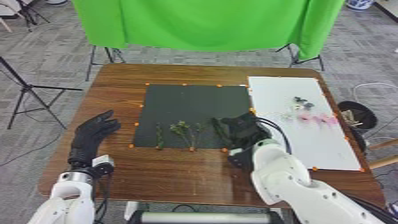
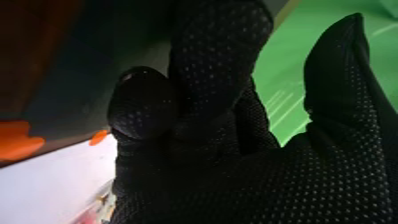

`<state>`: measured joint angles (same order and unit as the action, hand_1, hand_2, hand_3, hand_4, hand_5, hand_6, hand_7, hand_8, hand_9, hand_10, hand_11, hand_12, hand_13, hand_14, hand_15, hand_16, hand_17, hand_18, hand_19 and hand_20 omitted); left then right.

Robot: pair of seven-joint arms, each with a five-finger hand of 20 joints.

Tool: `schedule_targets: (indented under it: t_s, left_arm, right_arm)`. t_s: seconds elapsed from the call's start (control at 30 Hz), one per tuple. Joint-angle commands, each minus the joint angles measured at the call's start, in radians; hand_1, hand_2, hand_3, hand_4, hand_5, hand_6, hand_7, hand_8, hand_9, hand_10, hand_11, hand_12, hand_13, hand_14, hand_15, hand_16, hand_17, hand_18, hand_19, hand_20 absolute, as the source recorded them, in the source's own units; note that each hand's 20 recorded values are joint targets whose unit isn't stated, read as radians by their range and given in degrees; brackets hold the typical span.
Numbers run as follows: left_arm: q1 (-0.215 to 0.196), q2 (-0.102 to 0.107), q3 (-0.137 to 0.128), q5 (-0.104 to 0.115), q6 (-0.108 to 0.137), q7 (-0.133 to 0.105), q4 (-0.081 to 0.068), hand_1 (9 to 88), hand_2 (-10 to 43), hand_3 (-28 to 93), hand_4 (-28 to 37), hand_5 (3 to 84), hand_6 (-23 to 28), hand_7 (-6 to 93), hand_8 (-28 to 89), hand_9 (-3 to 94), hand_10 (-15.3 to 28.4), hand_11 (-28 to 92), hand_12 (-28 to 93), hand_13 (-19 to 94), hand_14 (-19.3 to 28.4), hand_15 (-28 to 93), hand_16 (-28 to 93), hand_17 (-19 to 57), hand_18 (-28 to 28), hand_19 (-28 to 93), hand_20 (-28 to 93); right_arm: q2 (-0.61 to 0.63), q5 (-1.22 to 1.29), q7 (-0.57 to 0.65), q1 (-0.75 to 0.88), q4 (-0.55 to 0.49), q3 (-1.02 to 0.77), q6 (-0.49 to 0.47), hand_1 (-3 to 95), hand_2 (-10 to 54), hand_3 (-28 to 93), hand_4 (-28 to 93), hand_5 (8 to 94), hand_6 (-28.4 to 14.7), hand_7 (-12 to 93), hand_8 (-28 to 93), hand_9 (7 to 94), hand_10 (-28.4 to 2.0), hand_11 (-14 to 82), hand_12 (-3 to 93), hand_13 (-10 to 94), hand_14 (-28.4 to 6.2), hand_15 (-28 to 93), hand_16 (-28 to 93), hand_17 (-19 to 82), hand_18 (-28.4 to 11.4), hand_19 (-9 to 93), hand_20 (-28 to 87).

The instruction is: Arrange flowers

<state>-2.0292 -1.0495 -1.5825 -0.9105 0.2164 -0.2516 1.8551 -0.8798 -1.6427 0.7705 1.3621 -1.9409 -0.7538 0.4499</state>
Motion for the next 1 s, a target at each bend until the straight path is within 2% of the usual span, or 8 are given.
schedule_targets:
  t_s: [0.03, 0.17, 0.43, 0.53, 0.6, 0.7, 0.83, 1.0]
  left_arm:
    - [-0.026, -0.008, -0.001, -0.001, -0.007, 0.022, -0.001, 25.2, -4.3, 73, -27.3, 50.4, 4.4, 11.7, -8, 51.7, 14.8, 20, 9, 45, 17.4, 24, -5, 7.9, 13.7, 10, 15]
    - [-0.02, -0.009, 0.003, -0.003, -0.013, 0.024, -0.007, 25.3, -4.3, 73, -27.3, 50.4, 4.4, 11.7, -8, 51.7, 14.8, 20, 9, 45, 17.4, 24, -5, 7.8, 13.8, 10, 15]
    - [-0.031, -0.006, -0.004, -0.003, -0.013, 0.031, -0.001, 25.2, -4.4, 73, -27.4, 50.5, 4.3, 11.8, -8, 51.6, 14.7, 20, 8, 45, 17.4, 24, -5, 7.5, 14.0, 10, 15]
    - [-0.029, -0.007, -0.001, -0.002, -0.013, 0.031, -0.002, 25.2, -4.5, 73, -27.5, 50.3, 4.3, 11.7, -8, 51.6, 14.7, 20, 9, 45, 17.4, 24, -5, 7.4, 14.1, 10, 15]
    - [-0.027, -0.006, 0.0, -0.004, -0.014, 0.034, -0.001, 25.2, -4.5, 73, -27.5, 50.3, 4.3, 11.7, -8, 51.5, 14.8, 20, 8, 44, 17.4, 24, -5, 7.4, 14.1, 10, 15]
    - [-0.023, -0.004, 0.002, -0.004, -0.016, 0.036, -0.003, 25.2, -4.4, 73, -27.5, 50.3, 4.3, 11.8, -8, 51.5, 14.8, 20, 9, 44, 17.4, 24, -5, 7.4, 14.1, 10, 15]
    - [-0.021, -0.004, 0.002, -0.005, -0.018, 0.039, -0.005, 25.3, -4.3, 73, -27.4, 50.4, 4.4, 11.7, -8, 51.5, 14.7, 20, 9, 44, 17.4, 24, -5, 7.4, 14.2, 10, 15]
    - [-0.018, -0.003, 0.006, -0.005, -0.021, 0.04, -0.006, 25.3, -4.3, 73, -27.4, 50.3, 4.3, 11.8, -8, 51.5, 14.7, 20, 9, 44, 17.4, 24, -5, 7.4, 14.1, 10, 15]
  right_arm:
    - [-0.016, 0.019, -0.014, 0.031, -0.039, 0.016, -0.023, 24.5, 5.7, 66, -6, 56.8, -10.2, 10, -5, 88.0, -18.2, 20.3, 16.5, 94, -5.8, 47, 17, 77, -4.2, 83, 18]
    - [-0.019, -0.004, -0.02, 0.032, -0.036, 0.003, -0.02, 24.3, 5.7, 66, -6, 56.6, -10.2, 10, -5, 88.0, -18.2, 20.3, 16.5, 94, -5.8, 47, 17, 77, -4.2, 83, 18]
    - [0.049, -0.194, -0.03, 0.047, -0.063, -0.136, -0.024, 25.4, 2.5, 66, -6, 56.4, -9.1, 11, -5, 86.7, -17.0, 22.9, 18.0, 94, -5.5, 47, 18, 76, -4.7, 84, 18]
    - [0.108, -0.269, -0.042, 0.049, -0.074, -0.186, -0.076, 26.9, -0.5, 67, -6, 57.5, -7.1, 13, -5, 85.1, -16.0, 23.6, 18.8, 94, -5.3, 47, 20, 75, -5.2, 85, 22]
    - [0.147, -0.328, -0.029, 0.061, -0.082, -0.223, -0.177, 27.6, -2.4, 67, -7, 57.8, -6.0, 14, -6, 82.7, -16.1, 22.5, 19.0, 94, -5.1, 46, 22, 73, -6.1, 86, 24]
    - [0.202, -0.386, -0.024, 0.074, -0.073, -0.246, -0.289, 28.6, -6.6, 67, -7, 56.0, -4.1, 14, -6, 71.9, -17.1, 18.2, 19.1, 91, -5.6, 43, 29, 68, -8.2, 90, 26]
    - [0.235, -0.395, -0.005, 0.08, -0.038, -0.26, -0.379, 30.0, -9.4, 68, -8, 53.4, -1.3, 14, -6, 55.3, -18.6, 12.3, 19.8, 81, -8.4, 53, 28, 60, -12.7, 93, 31]
    - [0.258, -0.422, 0.008, 0.071, 0.014, -0.241, -0.436, 30.7, -9.5, 68, -9, 50.3, 0.0, 14, -7, 48.5, -19.0, 10.6, 20.8, 75, -10.2, 60, 28, 56, -14.9, 93, 34]
